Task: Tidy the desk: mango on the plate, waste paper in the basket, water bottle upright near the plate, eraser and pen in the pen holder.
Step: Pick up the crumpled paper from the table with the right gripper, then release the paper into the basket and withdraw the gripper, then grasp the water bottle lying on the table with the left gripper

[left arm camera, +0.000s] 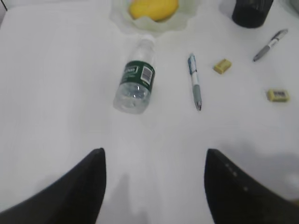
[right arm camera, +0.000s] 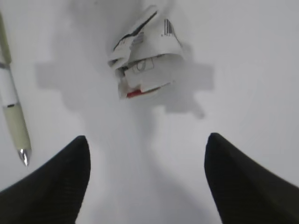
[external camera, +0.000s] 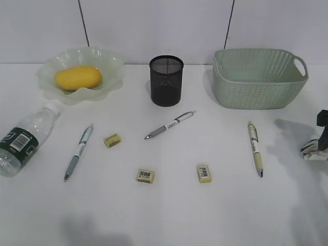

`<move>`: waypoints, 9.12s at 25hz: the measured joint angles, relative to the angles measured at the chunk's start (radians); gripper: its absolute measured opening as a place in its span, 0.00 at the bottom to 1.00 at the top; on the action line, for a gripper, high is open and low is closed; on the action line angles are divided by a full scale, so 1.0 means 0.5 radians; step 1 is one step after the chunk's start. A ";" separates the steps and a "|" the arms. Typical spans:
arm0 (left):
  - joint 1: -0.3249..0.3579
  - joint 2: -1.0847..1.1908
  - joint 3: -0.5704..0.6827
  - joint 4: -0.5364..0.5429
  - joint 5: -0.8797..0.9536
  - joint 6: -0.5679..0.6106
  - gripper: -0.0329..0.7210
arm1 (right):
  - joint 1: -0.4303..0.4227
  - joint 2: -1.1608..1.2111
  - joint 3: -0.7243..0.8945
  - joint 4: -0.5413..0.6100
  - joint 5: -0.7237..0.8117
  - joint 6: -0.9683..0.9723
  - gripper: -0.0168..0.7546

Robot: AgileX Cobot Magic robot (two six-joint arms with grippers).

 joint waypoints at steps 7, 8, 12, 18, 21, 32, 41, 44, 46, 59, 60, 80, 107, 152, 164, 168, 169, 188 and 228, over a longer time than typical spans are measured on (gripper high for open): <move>0.004 0.000 0.017 0.010 -0.101 -0.002 0.71 | 0.000 0.287 -0.133 -0.011 -0.058 0.036 0.79; 0.004 0.000 0.022 0.010 -0.117 -0.002 0.71 | 0.000 0.321 -0.162 -0.013 -0.058 0.039 0.79; 0.004 0.000 0.086 0.010 -0.205 -0.002 0.71 | 0.000 0.440 -0.252 -0.021 -0.062 0.054 0.79; 0.004 0.000 0.088 0.010 -0.213 -0.002 0.70 | 0.000 0.545 -0.273 -0.105 -0.062 0.175 0.79; 0.004 0.000 0.088 0.010 -0.217 -0.002 0.70 | 0.000 0.586 -0.273 -0.197 -0.082 0.279 0.79; 0.010 0.000 0.090 0.010 -0.221 -0.002 0.70 | 0.000 0.730 -0.293 -0.235 -0.283 0.372 0.53; 0.010 0.000 0.090 0.010 -0.222 -0.002 0.70 | 0.000 0.647 -0.295 -0.315 -0.248 0.312 0.23; 0.010 0.000 0.090 0.010 -0.222 -0.002 0.70 | 0.000 0.473 -0.295 -0.310 -0.168 0.237 0.05; 0.010 0.000 0.090 0.010 -0.222 -0.002 0.70 | 0.000 0.326 -0.295 -0.279 -0.119 0.186 0.04; 0.010 0.000 0.090 0.010 -0.222 -0.002 0.70 | 0.017 -0.125 -0.656 0.394 -0.073 -0.408 0.04; 0.010 0.000 0.090 0.010 -0.222 -0.002 0.70 | 0.030 -0.105 -0.717 0.437 -0.080 -0.442 0.04; 0.010 0.000 0.090 0.010 -0.222 -0.002 0.70 | 0.286 0.909 -1.493 0.490 -0.011 -0.524 0.06; 0.010 0.000 0.090 0.010 -0.222 -0.002 0.70 | 0.286 0.317 -1.693 0.247 1.002 -0.734 0.78; 0.010 0.000 0.090 0.010 -0.224 -0.002 0.70 | 0.286 -2.559 0.535 0.246 0.935 -0.934 0.78; 0.010 0.211 0.061 0.008 -0.271 -0.002 0.70 | 0.286 -2.559 0.542 0.248 0.935 -0.953 0.78; 0.010 0.398 -0.018 0.008 -0.448 -0.002 0.70 | 0.286 -2.559 0.542 0.248 0.935 -0.953 0.78; 0.010 0.460 -0.032 0.008 -0.476 -0.002 0.70 | 0.286 -2.559 0.542 0.248 0.935 -0.953 0.78; 0.010 1.950 -0.731 0.029 -0.628 0.024 0.70 | 0.286 -2.648 0.542 0.245 0.934 -0.953 0.78; -0.044 3.935 -1.730 0.057 -0.161 0.405 0.91 | 0.286 -2.648 0.542 0.245 0.932 -0.952 0.78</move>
